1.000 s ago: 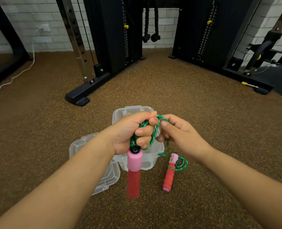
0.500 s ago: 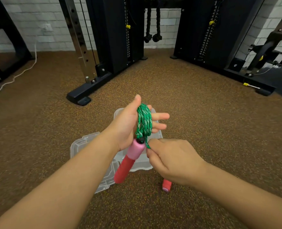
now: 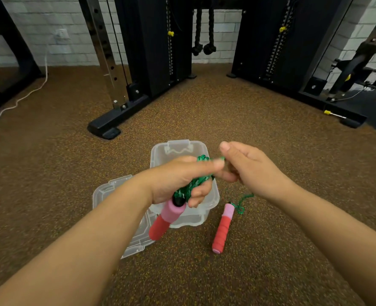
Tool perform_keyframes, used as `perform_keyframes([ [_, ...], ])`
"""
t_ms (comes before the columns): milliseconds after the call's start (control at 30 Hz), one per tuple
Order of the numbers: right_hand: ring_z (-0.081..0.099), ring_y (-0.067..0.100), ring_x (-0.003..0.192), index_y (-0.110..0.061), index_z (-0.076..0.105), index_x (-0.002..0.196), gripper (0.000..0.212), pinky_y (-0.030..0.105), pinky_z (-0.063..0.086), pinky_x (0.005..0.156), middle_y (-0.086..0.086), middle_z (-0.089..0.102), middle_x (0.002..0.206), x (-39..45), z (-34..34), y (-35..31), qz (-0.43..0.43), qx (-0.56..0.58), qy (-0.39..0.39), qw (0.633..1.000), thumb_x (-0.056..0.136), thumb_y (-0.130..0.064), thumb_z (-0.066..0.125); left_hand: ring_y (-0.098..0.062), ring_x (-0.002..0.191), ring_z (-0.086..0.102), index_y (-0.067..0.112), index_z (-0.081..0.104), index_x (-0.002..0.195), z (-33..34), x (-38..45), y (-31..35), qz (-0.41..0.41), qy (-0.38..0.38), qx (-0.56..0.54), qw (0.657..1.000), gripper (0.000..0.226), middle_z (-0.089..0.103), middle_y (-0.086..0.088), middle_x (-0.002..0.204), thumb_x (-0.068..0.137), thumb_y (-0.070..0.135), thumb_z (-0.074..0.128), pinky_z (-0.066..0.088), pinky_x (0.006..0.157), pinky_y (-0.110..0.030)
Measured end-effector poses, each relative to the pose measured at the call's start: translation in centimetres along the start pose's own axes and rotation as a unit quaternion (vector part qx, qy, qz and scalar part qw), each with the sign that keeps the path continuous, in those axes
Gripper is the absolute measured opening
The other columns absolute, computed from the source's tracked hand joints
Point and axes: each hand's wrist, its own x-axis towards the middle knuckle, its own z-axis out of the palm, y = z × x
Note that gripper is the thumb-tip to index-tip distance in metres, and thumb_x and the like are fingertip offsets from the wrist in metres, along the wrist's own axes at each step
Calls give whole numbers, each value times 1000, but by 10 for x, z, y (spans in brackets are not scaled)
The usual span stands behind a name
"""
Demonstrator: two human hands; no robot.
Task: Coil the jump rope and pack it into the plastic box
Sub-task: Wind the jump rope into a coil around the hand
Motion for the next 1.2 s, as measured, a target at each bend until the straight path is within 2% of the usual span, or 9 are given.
perform_keyframes([
  [133, 36, 10, 55, -18, 54, 76, 29, 27, 31, 52, -9, 42, 58, 2, -6, 12, 5, 60, -29, 998, 97, -37, 46, -9, 35, 37, 11, 65, 91, 0, -1, -1, 12, 13, -56, 998, 29, 33, 6, 41, 92, 33, 46, 35, 44, -22],
  [233, 41, 9, 60, -20, 63, 90, 13, 22, 37, 55, -7, 48, 64, 2, -16, 23, -44, 49, -50, 997, 88, -29, 53, -10, 34, 36, 14, 57, 81, -4, -2, 1, 15, 30, -91, 995, 26, 32, 7, 40, 93, 33, 45, 36, 44, -22],
  [467, 49, 4, 63, -38, 64, 81, 16, 25, 43, 61, -13, 58, 67, 5, -7, 34, -105, -65, 88, 988, 93, -29, 57, -8, 28, 33, 16, 53, 69, 2, 0, 0, 1, -31, -131, 991, 33, 31, 8, 35, 91, 40, 44, 32, 39, -19],
  [633, 54, 18, 61, -25, 54, 75, 37, 39, 46, 62, -5, 57, 63, -13, 23, 44, -39, -197, -35, 979, 96, -49, 36, -5, 30, 37, 12, 73, 96, -3, 4, 2, 84, 53, -251, 963, 34, 43, 8, 40, 91, 32, 46, 34, 41, -20],
  [767, 56, 20, 69, -26, 46, 82, 32, 39, 45, 65, -9, 53, 68, -29, 32, 45, -87, -305, -80, 945, 98, -46, 27, -6, 42, 54, 11, 60, 125, -12, 7, -5, 96, 186, -278, 937, 34, 74, 1, 80, 97, 25, 46, 44, 46, -15],
  [867, 59, 24, 72, -27, 40, 82, 40, 40, 46, 64, -7, 56, 74, -35, 37, 40, -122, -329, -95, 932, 93, -56, 15, -9, 55, 65, 12, 48, 134, -12, 9, -8, 103, 232, -252, 934, 37, 76, -4, 98, 97, 18, 47, 51, 55, -18],
  [1067, 58, 10, 66, -23, 54, 84, 46, 35, 46, 61, -17, 48, 63, -40, 40, 18, -186, -272, -93, 940, 93, -53, 20, -11, 62, 68, 18, 30, 145, -8, 16, -9, 81, 292, -27, 953, 49, 75, -1, 82, 99, 23, 45, 51, 68, -24],
  [1133, 54, 0, 63, -26, 56, 83, 39, 30, 43, 60, -23, 50, 60, -38, 36, 12, -176, -218, -71, 957, 93, -50, 27, -11, 61, 66, 16, 36, 142, -7, 15, -9, 65, 285, 39, 956, 47, 72, -3, 76, 98, 31, 45, 51, 67, -25],
  [1200, 61, 7, 68, -31, 56, 83, 32, 34, 48, 62, -16, 57, 63, -34, 31, 8, -161, -174, -50, 970, 93, -49, 32, -7, 56, 62, 11, 60, 116, -6, 11, -9, 57, 275, 105, 954, 42, 70, -1, 66, 95, 43, 44, 50, 62, -22],
])
